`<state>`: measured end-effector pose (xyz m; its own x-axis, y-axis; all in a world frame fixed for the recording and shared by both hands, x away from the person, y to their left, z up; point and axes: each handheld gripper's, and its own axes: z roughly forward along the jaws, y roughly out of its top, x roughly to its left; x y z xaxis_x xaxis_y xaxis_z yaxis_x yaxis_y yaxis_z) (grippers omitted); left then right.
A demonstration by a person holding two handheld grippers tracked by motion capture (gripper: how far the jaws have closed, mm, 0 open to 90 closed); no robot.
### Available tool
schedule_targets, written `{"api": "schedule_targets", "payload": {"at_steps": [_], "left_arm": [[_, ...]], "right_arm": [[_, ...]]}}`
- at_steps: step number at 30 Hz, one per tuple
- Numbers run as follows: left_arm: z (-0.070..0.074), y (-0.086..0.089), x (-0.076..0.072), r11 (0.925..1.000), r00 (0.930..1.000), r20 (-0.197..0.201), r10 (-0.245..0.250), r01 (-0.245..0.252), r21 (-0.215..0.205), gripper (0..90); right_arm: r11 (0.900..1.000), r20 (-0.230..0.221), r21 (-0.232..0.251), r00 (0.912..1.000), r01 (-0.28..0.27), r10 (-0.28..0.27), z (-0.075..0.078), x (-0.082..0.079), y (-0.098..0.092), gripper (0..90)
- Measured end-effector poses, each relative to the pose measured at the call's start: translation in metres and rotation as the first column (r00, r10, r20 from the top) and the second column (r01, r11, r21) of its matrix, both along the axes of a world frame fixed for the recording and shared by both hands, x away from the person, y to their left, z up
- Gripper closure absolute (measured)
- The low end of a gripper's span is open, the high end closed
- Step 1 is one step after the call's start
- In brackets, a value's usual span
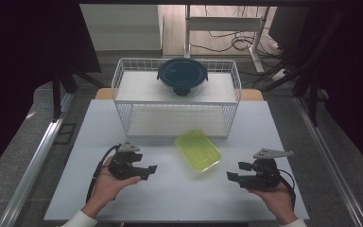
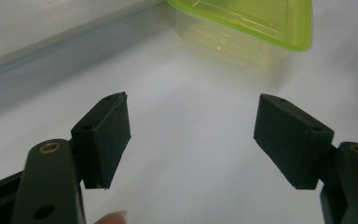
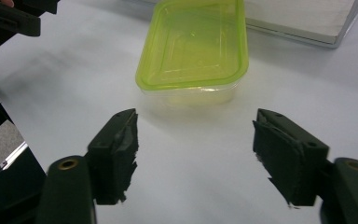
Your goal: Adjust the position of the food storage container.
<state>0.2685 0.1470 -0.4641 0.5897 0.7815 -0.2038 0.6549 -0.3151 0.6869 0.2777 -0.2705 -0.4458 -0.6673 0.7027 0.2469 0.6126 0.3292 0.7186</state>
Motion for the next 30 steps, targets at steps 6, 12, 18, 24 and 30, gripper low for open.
{"api": "schedule_targets", "payload": {"at_steps": [6,12,18,24,30], "left_arm": [[-0.004,0.002,-0.004,0.9998,1.0000,-0.010,-0.001,0.002,0.018,24.4],[-0.009,0.008,-0.005,0.9994,0.9997,-0.021,-0.013,0.014,0.033,23.4],[-0.014,0.018,-0.006,0.9994,0.9996,-0.028,0.005,-0.004,0.035,23.4],[-0.013,0.024,-0.011,0.9996,0.9998,-0.022,0.002,-0.002,0.027,23.6],[-0.015,0.030,-0.011,0.9997,0.9995,-0.025,0.020,-0.020,0.015,23.8]], "right_arm": [[0.999,0.011,-0.052,0.9999,0.002,-0.002,0.003,0.015,0.008,44.6],[0.992,0.012,-0.124,0.9998,0.018,-0.017,0.011,0.043,0.023,56.8],[0.982,0.014,-0.189,0.9998,0.016,-0.013,0.016,0.073,0.046,73.6],[0.971,0.018,-0.241,0.9998,0.007,-0.003,0.015,0.100,0.072,85.1],[0.948,0.053,-0.319,0.9986,0.010,0.007,0.011,0.122,0.091,88.4]]}}
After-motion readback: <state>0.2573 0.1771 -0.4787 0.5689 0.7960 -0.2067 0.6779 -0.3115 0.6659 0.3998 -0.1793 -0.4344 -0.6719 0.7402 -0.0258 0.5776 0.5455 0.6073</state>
